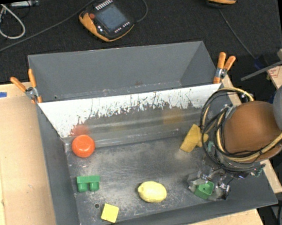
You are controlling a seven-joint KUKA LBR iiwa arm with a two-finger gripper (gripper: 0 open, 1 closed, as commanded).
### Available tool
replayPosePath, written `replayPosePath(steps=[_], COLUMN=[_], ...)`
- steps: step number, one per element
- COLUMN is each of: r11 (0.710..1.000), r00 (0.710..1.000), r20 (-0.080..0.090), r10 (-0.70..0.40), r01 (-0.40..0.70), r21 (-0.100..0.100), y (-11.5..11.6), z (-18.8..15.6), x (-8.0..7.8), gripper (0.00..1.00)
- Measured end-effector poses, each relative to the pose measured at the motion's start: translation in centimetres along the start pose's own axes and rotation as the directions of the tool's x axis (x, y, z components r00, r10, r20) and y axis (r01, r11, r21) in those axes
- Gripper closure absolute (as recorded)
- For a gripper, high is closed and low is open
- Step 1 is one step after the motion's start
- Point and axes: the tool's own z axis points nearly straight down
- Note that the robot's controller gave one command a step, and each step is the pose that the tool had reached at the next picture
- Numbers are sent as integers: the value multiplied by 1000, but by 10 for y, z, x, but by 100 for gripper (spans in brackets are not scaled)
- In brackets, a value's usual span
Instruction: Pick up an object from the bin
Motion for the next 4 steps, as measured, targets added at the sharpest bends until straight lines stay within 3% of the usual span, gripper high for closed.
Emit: replayPosePath(steps=[1, 2, 3, 4], r11=[996, 994, 1000, 1000], r00=[996, 994, 1000, 1000], r20=[3, 4, 5, 10], r10=[88, -113, 15, -2], r01=[-88, 113, -15, 2], r21=[0, 1, -2, 1], y=[2, 0, -12, -11], z=[0, 0, -5, -1], x=[-1, 6, 9, 27], gripper=[100, 100, 100, 100])
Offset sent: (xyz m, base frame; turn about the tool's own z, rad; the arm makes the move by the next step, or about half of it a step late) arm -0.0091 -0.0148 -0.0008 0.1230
